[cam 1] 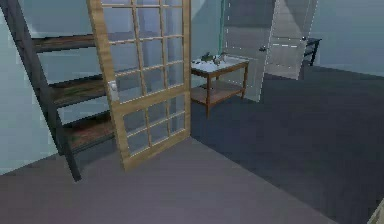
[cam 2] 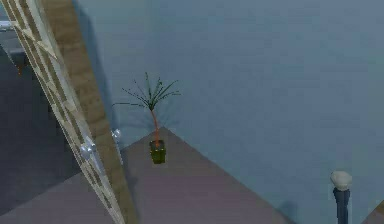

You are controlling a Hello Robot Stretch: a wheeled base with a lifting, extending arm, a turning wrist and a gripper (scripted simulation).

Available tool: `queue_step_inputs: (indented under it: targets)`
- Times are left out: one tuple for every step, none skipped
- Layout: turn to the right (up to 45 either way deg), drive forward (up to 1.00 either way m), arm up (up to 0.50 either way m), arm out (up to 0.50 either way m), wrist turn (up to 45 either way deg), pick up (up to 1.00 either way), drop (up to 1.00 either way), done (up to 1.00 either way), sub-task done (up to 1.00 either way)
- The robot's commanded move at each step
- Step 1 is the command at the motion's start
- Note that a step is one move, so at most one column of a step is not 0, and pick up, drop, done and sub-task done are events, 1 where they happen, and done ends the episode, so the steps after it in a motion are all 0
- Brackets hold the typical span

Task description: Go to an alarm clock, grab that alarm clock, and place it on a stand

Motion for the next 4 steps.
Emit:
queue_step_inputs:
  targets:
    - [6.0,0.0,0.0,0.0,0.0,0.0,0.0,0.0,0.0]
    - [0.0,0.45,0.0,0.0,0.0,0.0,0.0,0.0,0.0]
    - [24.0,0.0,0.0,0.0,0.0,0.0,0.0,0.0,0.0]
    - [0.0,1.0,0.0,0.0,0.0,0.0,0.0,0.0,0.0]
